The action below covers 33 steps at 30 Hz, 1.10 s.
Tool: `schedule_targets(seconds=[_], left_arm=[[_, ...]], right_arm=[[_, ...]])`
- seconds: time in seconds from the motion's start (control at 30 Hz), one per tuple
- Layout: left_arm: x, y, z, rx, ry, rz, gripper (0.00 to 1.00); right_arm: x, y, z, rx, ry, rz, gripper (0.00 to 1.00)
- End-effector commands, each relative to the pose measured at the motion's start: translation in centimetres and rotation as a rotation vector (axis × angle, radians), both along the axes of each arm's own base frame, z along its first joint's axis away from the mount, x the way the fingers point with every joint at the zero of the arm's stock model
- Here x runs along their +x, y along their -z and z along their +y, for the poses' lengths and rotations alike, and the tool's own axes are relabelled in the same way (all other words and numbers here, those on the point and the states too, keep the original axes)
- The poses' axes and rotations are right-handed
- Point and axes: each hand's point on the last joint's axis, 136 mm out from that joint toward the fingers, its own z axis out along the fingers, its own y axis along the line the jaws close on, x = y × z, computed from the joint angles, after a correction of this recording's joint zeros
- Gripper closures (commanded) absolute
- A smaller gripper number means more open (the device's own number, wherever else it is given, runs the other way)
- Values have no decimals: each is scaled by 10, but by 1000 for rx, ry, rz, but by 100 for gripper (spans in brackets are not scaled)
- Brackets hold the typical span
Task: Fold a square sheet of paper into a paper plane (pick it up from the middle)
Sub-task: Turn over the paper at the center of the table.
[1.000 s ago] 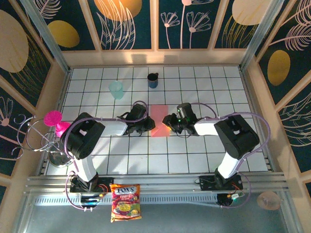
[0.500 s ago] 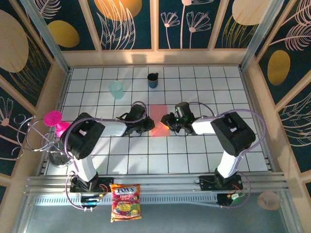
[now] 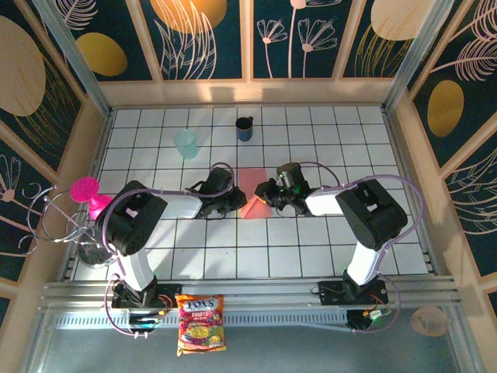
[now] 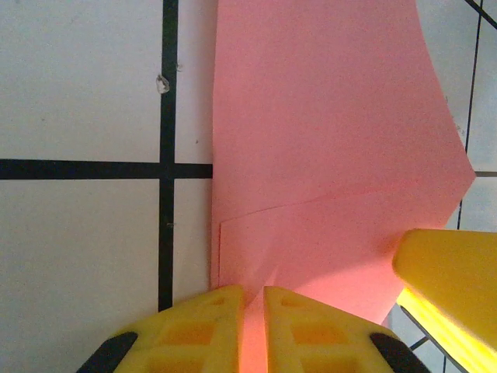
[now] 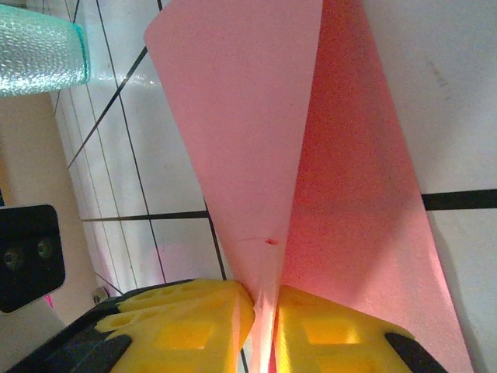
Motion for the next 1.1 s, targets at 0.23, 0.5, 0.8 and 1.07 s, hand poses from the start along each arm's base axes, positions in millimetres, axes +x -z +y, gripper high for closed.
schedule_targets(seconds=[0.23,0.5,0.8,1.07], left_arm=[[0,-26,22,-84,-53,-20,79],[12,-88,44,-188,-125,-175,59],[5,-176,50,-400,-154,-397,29],[-5,-200,21,-617,-43,-357,24]], right_arm=[[6,-4,3,-30,-13,-73,99],[23,-69,-2,22,-18,-285,100],[19,-162,-4,243,-90,-499,100],[3,-194,6,409,-161,-528,100]])
